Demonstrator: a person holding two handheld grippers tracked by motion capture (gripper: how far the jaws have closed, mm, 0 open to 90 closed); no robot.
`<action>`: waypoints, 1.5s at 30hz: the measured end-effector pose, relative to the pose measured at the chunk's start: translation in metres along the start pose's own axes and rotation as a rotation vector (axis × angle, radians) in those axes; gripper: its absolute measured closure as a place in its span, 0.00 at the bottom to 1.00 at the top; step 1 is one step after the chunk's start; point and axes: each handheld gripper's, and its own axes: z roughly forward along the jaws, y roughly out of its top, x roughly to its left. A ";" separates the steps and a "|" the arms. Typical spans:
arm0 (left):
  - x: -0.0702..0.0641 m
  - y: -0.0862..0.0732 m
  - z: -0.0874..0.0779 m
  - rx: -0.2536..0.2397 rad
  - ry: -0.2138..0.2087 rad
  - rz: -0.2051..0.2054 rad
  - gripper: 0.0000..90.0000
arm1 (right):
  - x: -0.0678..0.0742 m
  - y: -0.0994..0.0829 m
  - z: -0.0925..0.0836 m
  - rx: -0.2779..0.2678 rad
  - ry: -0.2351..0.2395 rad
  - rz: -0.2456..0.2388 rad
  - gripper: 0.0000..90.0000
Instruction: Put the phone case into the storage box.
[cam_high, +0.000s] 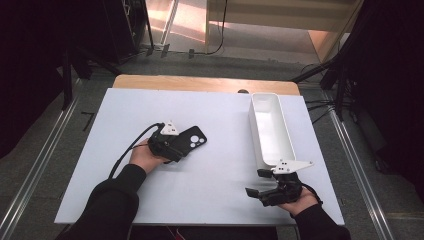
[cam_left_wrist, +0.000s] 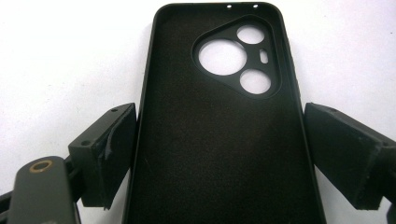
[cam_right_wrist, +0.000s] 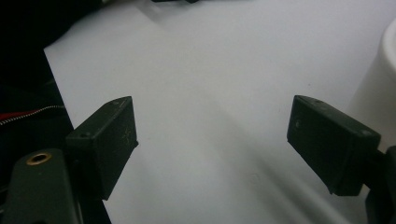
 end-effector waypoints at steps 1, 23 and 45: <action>0.000 0.000 0.000 0.001 0.000 0.000 0.14 | 0.000 0.000 0.000 0.001 -0.001 -0.003 0.16; 0.007 0.010 -0.024 -0.061 -0.041 -0.107 0.15 | 0.000 0.001 0.001 -0.006 -0.003 -0.005 0.16; -0.011 0.021 -0.046 -0.117 -0.065 -0.210 0.15 | 0.005 0.006 0.000 -0.037 -0.006 -0.012 0.16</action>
